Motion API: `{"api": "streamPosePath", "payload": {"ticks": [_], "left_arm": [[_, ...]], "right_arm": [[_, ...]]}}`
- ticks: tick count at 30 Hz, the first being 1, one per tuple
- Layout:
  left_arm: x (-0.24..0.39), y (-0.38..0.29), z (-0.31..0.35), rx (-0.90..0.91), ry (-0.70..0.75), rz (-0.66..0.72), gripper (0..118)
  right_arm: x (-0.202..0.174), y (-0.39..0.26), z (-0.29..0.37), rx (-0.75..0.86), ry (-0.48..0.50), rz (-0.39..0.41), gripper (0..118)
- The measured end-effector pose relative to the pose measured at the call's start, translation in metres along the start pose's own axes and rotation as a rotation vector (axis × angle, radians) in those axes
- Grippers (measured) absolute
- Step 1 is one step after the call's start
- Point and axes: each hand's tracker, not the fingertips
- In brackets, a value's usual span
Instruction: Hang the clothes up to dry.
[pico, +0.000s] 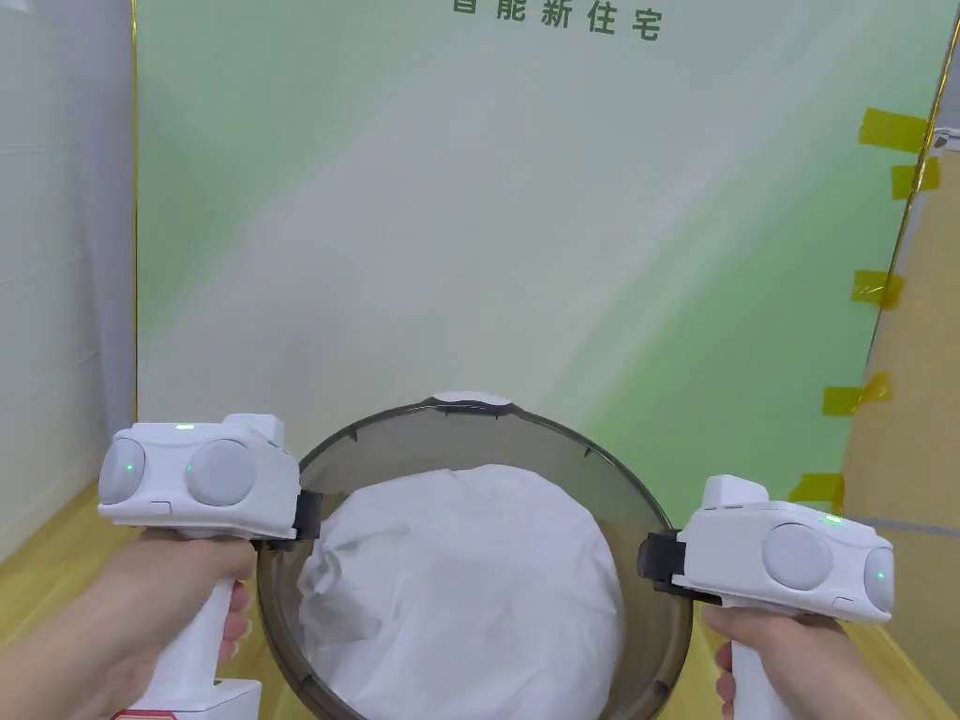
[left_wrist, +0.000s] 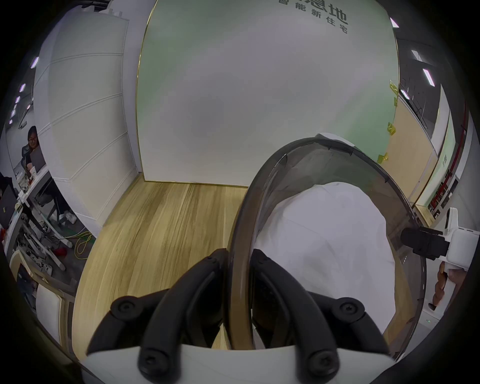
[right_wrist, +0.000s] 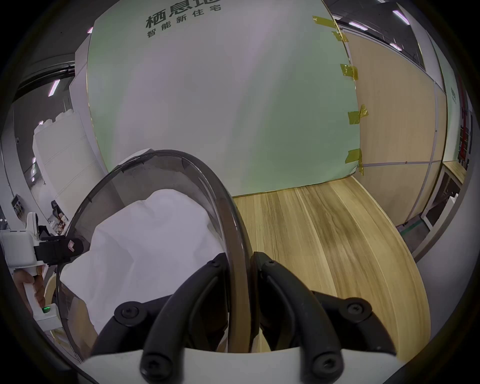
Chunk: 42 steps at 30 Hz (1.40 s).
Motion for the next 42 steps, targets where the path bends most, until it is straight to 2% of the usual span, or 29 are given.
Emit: {"api": "streamPosePath", "payload": {"ticks": [42], "left_arm": [[-0.0013, -0.0003, 0.0044, 0.024, -0.01, -0.019, 20]], "right_arm": [[-0.0024, -0.0013, 0.0055, 0.003, -0.007, 0.006, 15]]}}
